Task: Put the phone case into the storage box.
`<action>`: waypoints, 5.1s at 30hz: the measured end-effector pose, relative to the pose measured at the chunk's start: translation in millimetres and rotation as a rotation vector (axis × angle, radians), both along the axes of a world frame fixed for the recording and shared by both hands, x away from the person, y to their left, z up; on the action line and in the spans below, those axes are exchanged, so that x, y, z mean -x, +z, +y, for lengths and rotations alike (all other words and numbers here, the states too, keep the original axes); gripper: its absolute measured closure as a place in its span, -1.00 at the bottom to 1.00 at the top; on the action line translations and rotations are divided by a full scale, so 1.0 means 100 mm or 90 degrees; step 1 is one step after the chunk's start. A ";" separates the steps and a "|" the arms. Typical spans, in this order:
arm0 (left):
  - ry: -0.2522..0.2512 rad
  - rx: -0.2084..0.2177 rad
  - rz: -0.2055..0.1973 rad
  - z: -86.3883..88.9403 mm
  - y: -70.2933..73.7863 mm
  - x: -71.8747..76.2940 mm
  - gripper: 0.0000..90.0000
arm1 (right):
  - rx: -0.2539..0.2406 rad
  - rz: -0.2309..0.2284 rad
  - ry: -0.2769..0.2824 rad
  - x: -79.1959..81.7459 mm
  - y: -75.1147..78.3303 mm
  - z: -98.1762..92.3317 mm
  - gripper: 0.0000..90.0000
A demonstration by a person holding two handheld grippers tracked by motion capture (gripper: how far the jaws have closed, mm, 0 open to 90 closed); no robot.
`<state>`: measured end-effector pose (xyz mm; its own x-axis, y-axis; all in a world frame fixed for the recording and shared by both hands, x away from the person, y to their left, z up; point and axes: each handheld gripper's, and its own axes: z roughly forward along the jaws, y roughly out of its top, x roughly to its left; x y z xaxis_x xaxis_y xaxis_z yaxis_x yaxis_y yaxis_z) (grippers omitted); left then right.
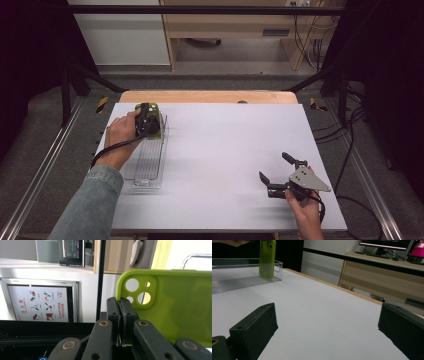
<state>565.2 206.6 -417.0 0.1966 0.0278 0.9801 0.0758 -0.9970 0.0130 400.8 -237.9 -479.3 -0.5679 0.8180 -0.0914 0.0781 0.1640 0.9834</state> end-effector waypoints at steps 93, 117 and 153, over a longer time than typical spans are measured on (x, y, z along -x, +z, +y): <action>0.007 0.209 0.034 -0.02 0.34 0.98 -0.65 | -0.005 0.001 0.001 0.01 0.01 0.00 -0.95; -0.007 0.305 -0.004 0.08 0.36 1.37 -0.65 | -0.004 -0.001 0.002 0.02 0.01 0.01 -0.95; 0.002 0.600 0.129 0.26 0.27 1.35 -0.91 | -0.010 0.000 0.000 0.02 0.02 0.01 -0.95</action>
